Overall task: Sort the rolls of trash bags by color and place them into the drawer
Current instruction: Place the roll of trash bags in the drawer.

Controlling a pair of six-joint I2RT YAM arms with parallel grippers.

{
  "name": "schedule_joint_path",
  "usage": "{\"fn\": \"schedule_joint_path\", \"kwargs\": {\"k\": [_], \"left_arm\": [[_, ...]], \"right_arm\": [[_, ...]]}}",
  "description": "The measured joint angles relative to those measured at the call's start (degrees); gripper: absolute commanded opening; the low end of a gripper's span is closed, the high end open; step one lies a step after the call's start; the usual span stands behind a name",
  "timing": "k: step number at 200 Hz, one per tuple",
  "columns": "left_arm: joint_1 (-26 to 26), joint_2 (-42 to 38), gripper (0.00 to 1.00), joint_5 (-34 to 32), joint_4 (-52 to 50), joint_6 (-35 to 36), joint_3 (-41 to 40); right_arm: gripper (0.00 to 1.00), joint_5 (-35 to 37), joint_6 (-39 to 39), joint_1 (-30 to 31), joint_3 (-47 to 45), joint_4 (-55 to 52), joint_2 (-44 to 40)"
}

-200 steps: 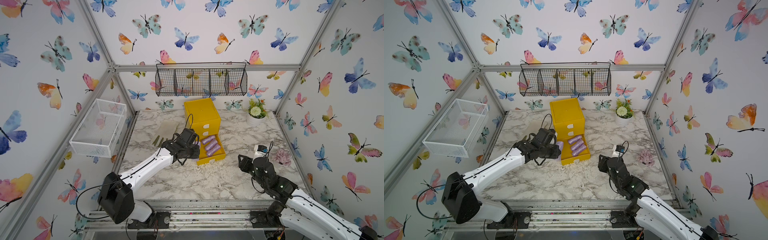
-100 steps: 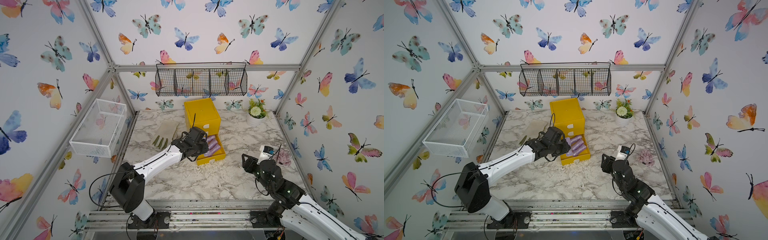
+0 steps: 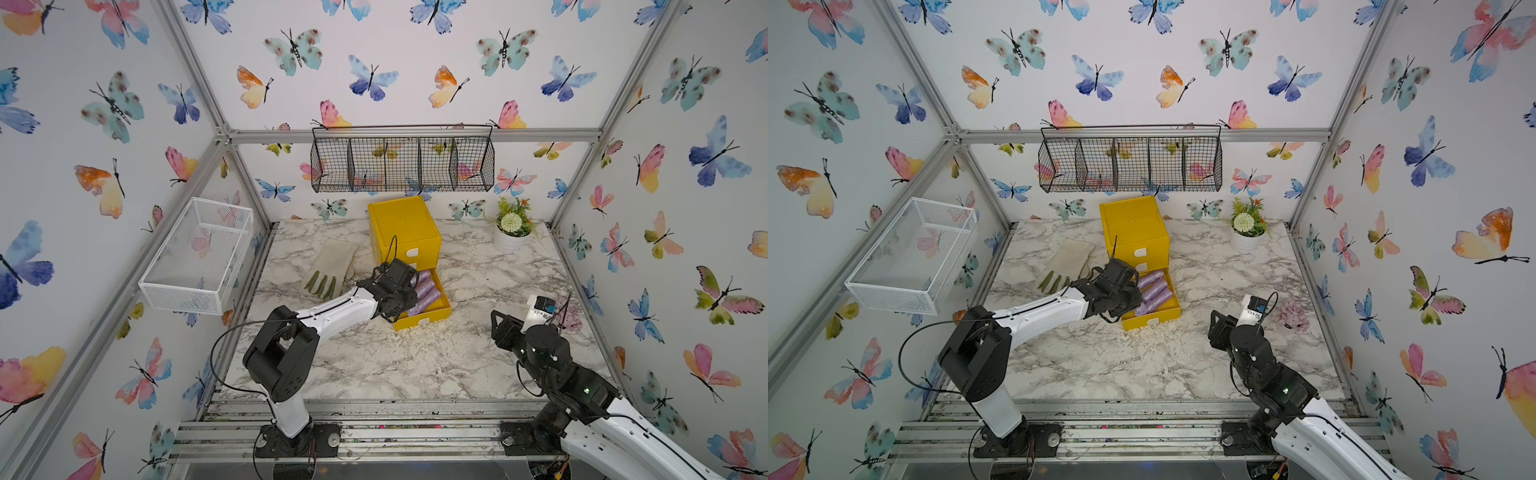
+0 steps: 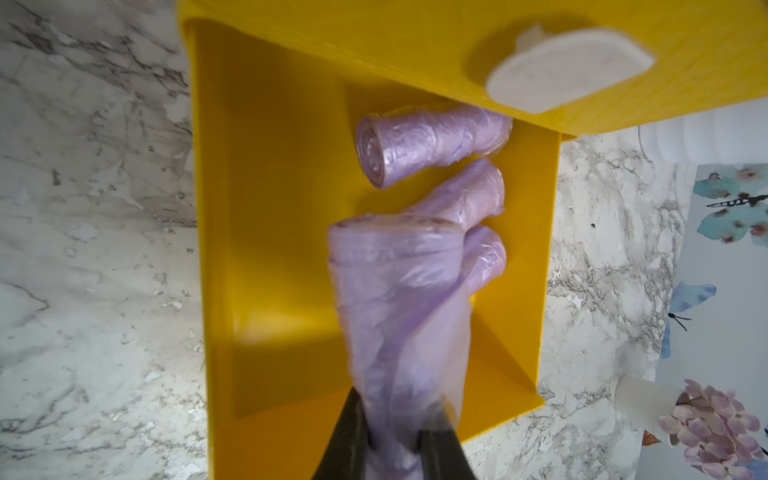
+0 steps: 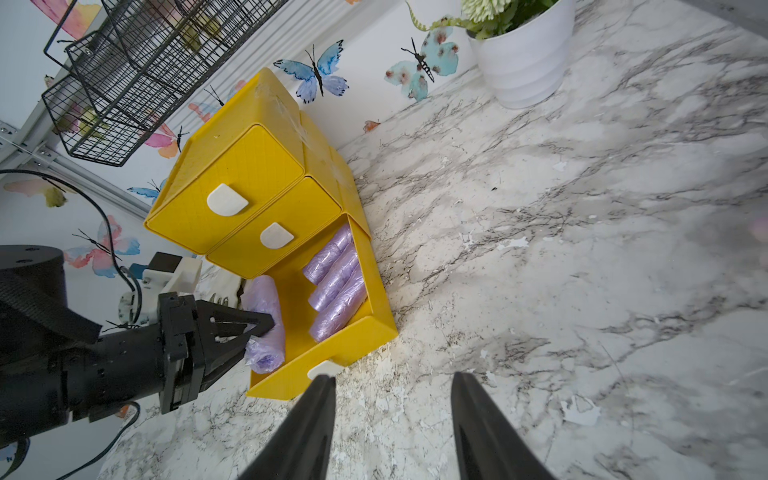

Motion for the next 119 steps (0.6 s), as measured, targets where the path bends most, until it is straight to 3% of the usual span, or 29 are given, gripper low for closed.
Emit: {"fn": "schedule_joint_path", "kwargs": {"k": [119], "left_arm": [[2.5, 6.6, 0.11, -1.2, -0.9, 1.1, 3.3]], "right_arm": [[0.51, 1.2, -0.4, 0.0, -0.4, -0.4, -0.3]]}}
